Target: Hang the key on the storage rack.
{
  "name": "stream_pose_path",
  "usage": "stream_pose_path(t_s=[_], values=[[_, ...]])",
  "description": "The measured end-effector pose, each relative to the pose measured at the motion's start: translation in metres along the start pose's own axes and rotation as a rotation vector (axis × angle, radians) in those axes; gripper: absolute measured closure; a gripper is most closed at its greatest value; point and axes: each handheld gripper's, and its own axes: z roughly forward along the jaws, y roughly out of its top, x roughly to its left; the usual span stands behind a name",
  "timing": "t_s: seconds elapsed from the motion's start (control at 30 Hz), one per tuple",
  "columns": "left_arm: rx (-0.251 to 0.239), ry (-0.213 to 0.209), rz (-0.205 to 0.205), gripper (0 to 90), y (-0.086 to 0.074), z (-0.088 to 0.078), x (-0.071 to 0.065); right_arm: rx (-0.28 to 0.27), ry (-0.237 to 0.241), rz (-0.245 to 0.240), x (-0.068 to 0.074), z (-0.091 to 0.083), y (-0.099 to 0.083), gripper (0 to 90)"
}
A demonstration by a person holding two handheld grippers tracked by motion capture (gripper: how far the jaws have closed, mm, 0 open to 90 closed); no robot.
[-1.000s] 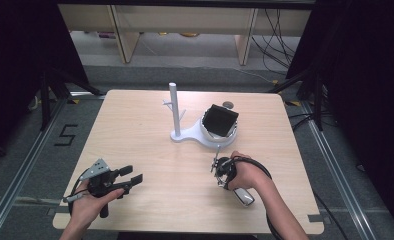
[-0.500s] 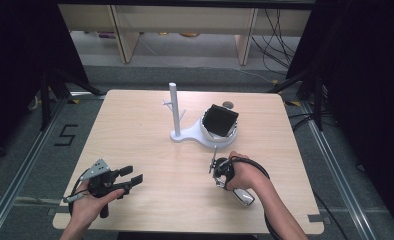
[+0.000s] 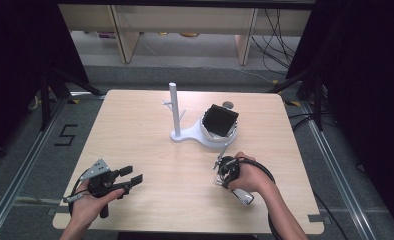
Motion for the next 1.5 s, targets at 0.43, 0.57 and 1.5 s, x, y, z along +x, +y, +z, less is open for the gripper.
stream_pose_path(t_s=[0.43,0.57,1.5], values=[[-0.001,0.005,0.000,38.0,-0.001,-0.001,0.001,-0.244,-0.059,0.051,0.006,-0.023,0.002,77.5],[-0.008,-0.002,-0.001,38.0,-0.001,-0.001,0.003,-0.320,-0.072,0.084,0.009,-0.028,0.000,77.5],[-0.009,0.003,-0.010,38.1,-0.002,-0.002,0.005,-0.689,-0.163,0.191,0.020,-0.049,0.001,85.7]])
